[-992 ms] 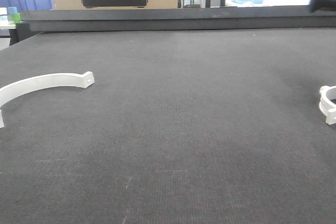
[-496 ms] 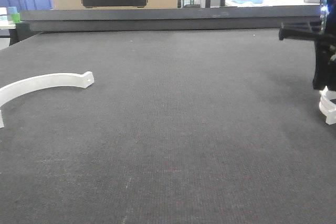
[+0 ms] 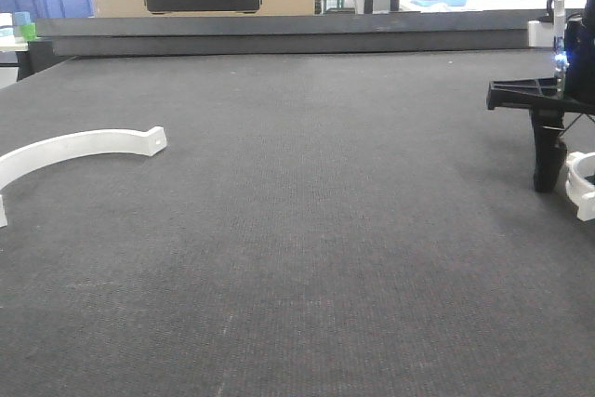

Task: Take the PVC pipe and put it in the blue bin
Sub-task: 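Lower the right gripper onto the nearer white pipe arc and close, then lower the left gripper onto the other white pipe arc and close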

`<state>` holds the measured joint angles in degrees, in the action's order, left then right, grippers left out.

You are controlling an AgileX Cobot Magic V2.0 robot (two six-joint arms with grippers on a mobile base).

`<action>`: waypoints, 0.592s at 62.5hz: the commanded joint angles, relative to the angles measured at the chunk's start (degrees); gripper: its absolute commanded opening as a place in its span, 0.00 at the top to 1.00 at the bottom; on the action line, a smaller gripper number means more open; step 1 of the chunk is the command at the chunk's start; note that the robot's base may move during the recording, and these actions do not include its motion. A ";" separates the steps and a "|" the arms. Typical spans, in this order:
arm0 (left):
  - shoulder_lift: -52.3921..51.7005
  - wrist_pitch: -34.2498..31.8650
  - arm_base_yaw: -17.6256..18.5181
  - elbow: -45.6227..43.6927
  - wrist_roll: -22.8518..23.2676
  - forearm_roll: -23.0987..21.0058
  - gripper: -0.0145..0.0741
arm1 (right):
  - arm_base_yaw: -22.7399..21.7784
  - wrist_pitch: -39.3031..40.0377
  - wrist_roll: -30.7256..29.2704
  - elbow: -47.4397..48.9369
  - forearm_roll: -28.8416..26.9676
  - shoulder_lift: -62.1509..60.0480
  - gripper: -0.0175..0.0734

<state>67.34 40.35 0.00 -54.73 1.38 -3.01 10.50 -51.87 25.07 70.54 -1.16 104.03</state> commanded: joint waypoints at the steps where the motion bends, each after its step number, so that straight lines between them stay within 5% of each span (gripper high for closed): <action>1: -0.11 -0.89 -0.08 -0.46 0.38 -0.42 0.96 | 0.00 0.78 0.34 0.55 0.43 0.27 0.61; 13: -0.11 -0.58 -0.08 -0.46 0.38 -0.56 0.96 | 0.00 -0.46 0.34 2.75 0.70 0.35 0.99; 24: 0.03 5.64 -0.08 -1.98 1.57 -0.81 0.96 | 0.10 -5.65 -2.51 7.44 1.16 0.11 0.98; 37: 4.40 16.26 -0.08 -10.76 2.25 -0.36 0.96 | 2.85 -10.57 -13.92 11.68 1.16 -1.85 0.98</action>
<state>69.75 52.57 0.00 -61.78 3.03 -3.31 11.75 -60.46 16.91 80.72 -0.69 104.07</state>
